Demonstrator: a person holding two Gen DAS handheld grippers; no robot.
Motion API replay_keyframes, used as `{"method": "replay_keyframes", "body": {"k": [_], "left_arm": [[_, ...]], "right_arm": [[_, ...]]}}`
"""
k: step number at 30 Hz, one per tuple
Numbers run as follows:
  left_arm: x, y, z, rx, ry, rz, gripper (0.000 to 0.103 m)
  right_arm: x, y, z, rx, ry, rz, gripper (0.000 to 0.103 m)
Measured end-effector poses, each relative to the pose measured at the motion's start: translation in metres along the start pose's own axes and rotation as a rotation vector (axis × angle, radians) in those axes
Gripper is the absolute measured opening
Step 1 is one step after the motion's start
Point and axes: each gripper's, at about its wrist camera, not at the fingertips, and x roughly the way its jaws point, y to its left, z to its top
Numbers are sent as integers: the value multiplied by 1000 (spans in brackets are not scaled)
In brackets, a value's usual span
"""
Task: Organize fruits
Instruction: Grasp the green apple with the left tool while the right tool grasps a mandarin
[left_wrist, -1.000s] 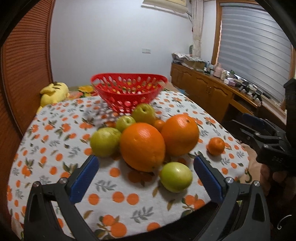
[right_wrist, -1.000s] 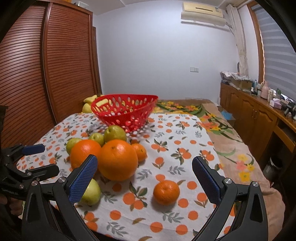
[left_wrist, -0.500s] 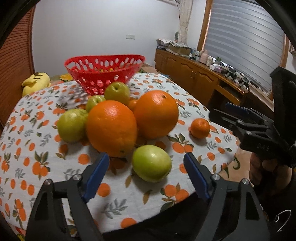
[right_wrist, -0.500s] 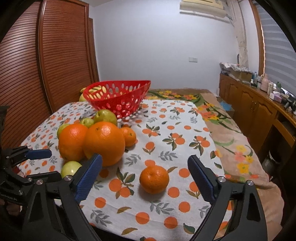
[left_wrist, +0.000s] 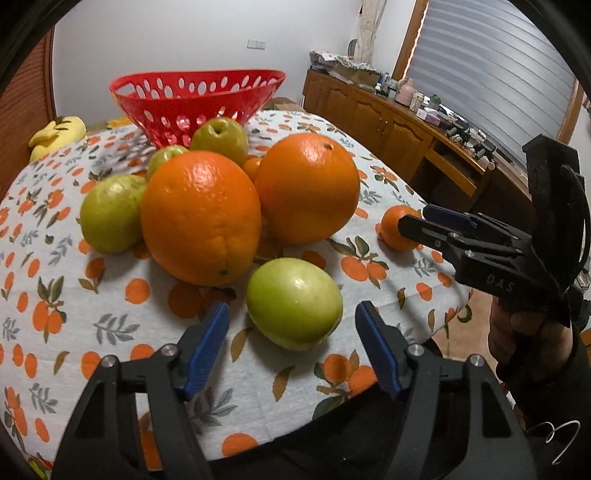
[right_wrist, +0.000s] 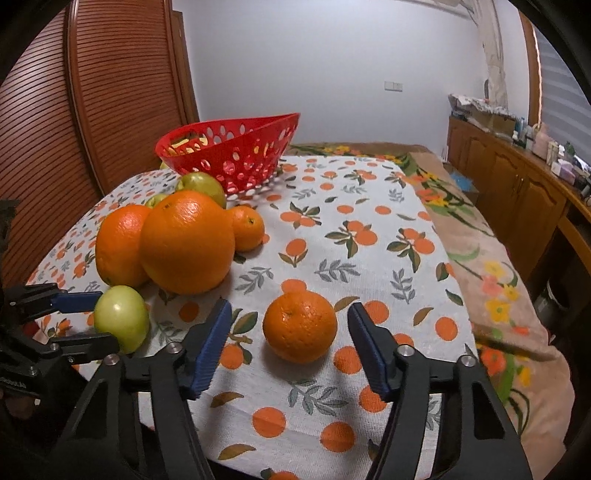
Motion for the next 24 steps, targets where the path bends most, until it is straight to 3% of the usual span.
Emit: {"method": "replay_keyframes", "body": {"k": [3,4,5,9,12,24], "left_arm": [[5,5,0,-22,15,-18,70],[6,6,0,-28,15,-28,60],[6,7,-1,-33,15,-44,55],[4,7,-4,-34,7,-54,54],[-2,5,-4,-22,-5,-48,54],[-22,-9,3,54,-61,-20,43]], "right_arm": [[5,-1,0,-1,14,3,60],[6,-1,-1,0,17,7,59],[7,-1,-1,1,21,11,58],[11,-1,-2,-6,34,8,57],[11,-3,-3,-17,35,-13,47],[8,2,-1,-48,41,14,45]]}}
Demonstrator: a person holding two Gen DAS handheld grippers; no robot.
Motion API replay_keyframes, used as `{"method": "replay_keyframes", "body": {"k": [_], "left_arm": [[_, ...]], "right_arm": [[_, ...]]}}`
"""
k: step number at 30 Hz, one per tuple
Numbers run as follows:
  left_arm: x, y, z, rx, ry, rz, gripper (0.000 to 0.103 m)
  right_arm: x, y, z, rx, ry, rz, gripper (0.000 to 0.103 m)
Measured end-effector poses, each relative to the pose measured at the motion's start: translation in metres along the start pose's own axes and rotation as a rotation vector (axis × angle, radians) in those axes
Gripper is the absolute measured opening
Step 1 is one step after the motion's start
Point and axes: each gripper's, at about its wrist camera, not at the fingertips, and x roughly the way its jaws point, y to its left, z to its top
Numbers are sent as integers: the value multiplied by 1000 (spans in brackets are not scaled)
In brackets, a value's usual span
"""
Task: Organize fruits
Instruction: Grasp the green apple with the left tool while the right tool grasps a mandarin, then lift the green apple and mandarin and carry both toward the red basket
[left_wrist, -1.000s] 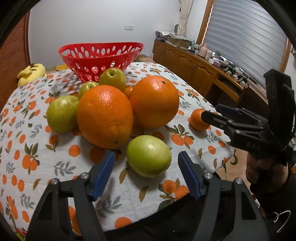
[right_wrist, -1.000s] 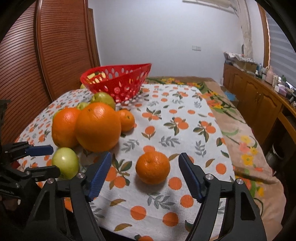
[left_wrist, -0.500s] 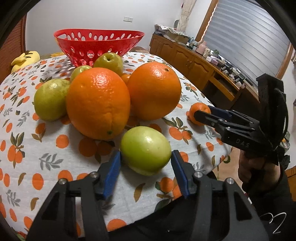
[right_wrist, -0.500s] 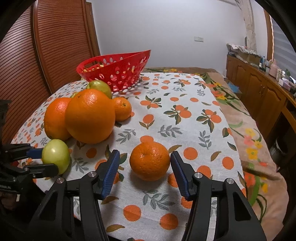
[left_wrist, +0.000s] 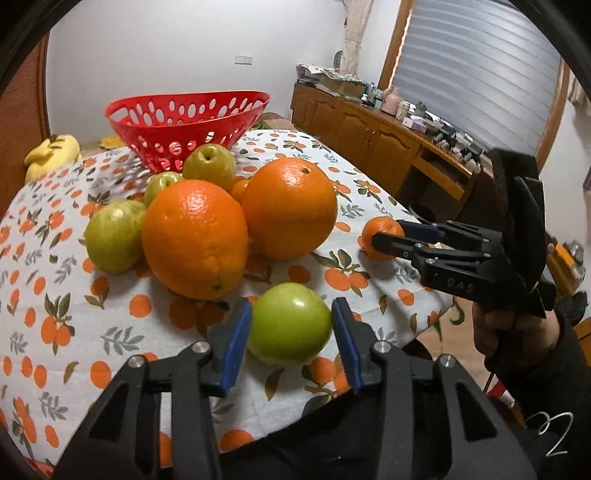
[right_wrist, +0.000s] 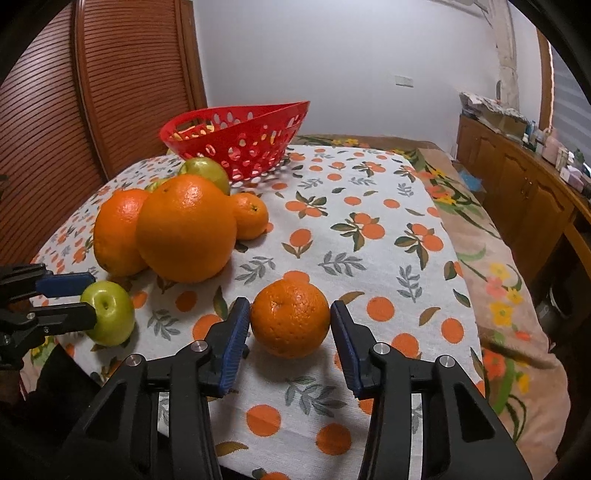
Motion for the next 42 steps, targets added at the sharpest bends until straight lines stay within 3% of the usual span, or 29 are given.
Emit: {"method": "replay_keyframes", "body": {"k": [3,7,18,29,42], "left_arm": [[0,-2,-1,7,5,5,45],[8,-2,-5,3,60,-27,57],[13,-2,-7,12,53,-39,55],[-20,-2,6,18,-36,-39,55],[-50,26,53,12,-155,20,55]], "right_arm": [[2,2,-2,-1,7,7,45],[1,1,-3,-1,6,7,45],[0,-1,-3,4,5,7,45],[-13,10,9,-32,-29,41,45],[-34,26,56,-98,-133,73,45]]}}
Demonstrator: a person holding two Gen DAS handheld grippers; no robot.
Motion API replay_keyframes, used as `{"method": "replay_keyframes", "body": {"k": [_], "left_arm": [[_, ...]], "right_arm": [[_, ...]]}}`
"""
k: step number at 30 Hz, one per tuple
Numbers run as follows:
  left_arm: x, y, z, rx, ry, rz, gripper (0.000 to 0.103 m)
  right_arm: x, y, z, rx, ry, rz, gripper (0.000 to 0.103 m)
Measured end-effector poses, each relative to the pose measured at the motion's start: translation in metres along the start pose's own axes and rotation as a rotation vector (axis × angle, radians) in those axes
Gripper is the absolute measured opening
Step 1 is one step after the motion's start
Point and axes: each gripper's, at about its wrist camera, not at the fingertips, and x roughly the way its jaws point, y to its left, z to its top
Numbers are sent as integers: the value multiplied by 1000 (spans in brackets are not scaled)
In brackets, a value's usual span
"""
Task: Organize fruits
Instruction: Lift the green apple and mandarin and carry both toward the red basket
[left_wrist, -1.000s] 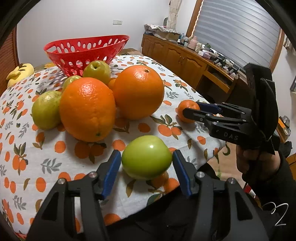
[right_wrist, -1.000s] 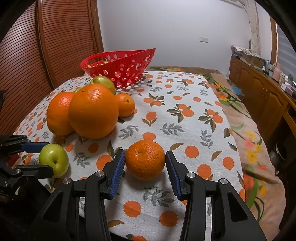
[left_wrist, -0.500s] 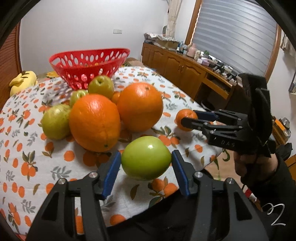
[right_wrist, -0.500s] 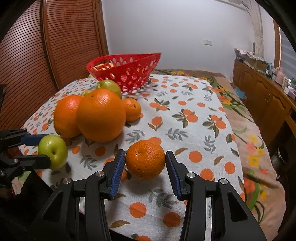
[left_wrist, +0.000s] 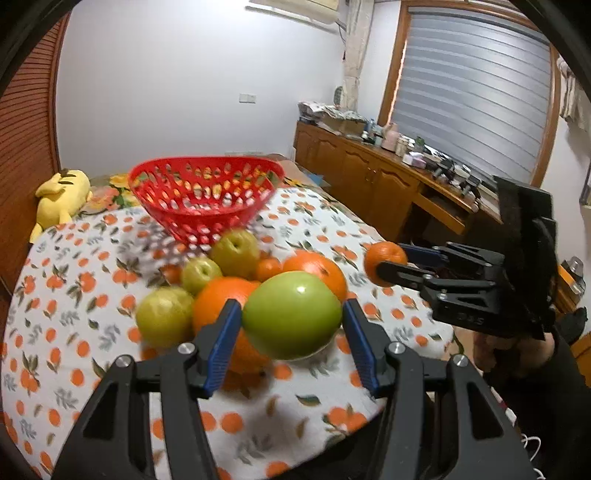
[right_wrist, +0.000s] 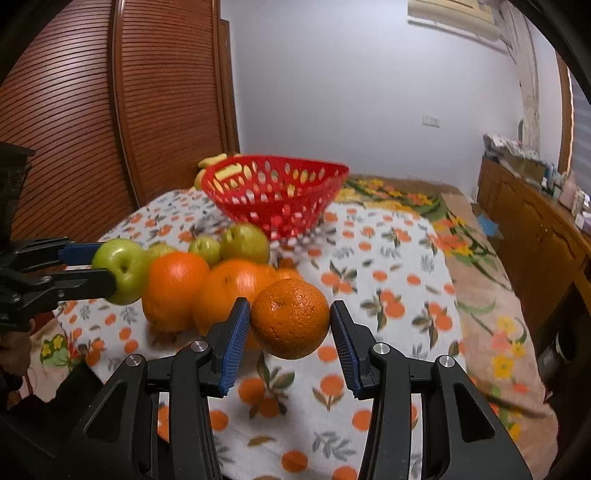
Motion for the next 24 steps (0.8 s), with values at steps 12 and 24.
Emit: {"method": "replay_keyframes", "body": {"k": [12,24], "left_arm": [[0,31,33,-14,-59,66,55],[23,59,57,-15,-65,104,55]], "right_arm": [[-1,5,41,-37,-59,17,45],[28,14,78,-106,-78,50,45]]}}
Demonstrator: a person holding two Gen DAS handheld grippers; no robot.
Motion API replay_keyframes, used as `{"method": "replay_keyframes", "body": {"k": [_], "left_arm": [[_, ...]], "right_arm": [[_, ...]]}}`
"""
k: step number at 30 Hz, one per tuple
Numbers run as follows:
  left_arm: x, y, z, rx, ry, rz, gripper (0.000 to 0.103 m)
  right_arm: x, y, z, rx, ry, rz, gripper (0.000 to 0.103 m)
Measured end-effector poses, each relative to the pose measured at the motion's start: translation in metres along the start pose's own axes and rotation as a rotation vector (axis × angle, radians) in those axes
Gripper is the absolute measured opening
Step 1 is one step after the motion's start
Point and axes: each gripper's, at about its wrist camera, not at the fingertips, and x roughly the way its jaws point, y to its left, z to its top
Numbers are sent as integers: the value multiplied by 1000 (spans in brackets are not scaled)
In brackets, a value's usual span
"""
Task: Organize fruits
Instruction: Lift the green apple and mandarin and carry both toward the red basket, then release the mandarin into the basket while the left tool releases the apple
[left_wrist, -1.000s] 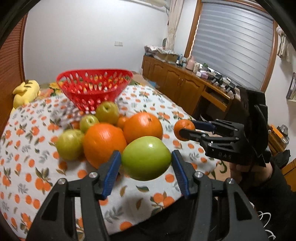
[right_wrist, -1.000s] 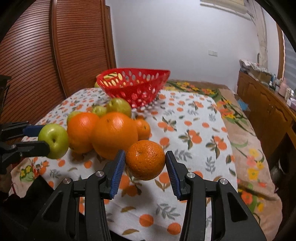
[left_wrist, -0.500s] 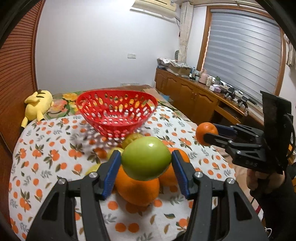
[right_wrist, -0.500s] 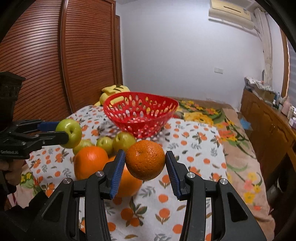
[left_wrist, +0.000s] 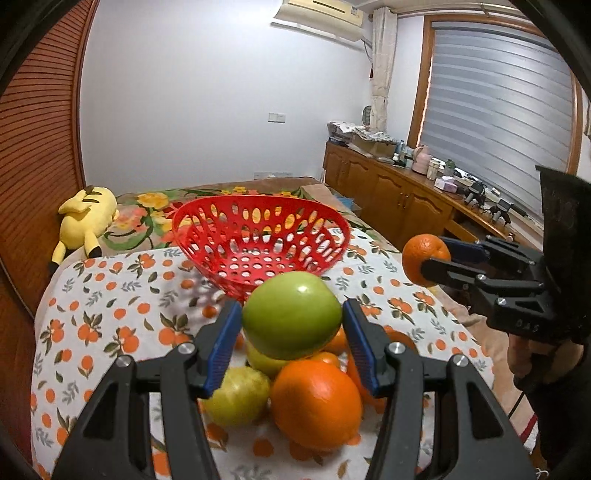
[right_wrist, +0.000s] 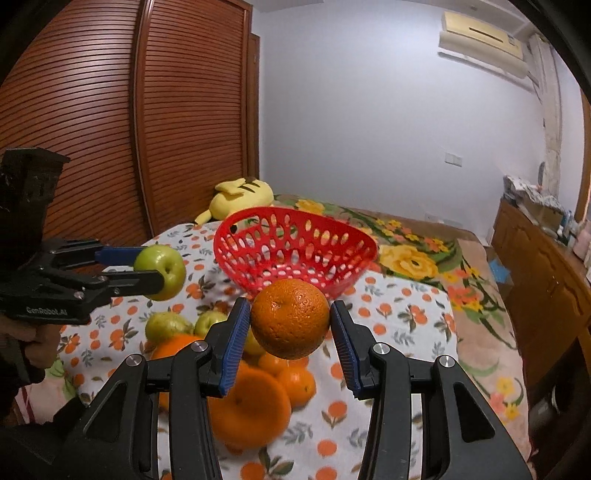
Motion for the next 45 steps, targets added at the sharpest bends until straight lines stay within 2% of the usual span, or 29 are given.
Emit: {"method": "replay_keyframes", "body": {"k": [11,21,32,34,45], "left_arm": [[48,26,28,-3,22,13,55],[86,39,39,7,59,21,55],[109,39,46,19,82,19,55],[112,38,46,21,85,18,55],[127,37,48,30,114,29,56]], "right_arm": [[65,-17,24,-8,57,39,45],[107,-30,30,11,125,66,45],[123,-34,27,14,153,77,46],[121,-35,29,14,137,90,53],[99,-37,34,26,96,89,53]]}}
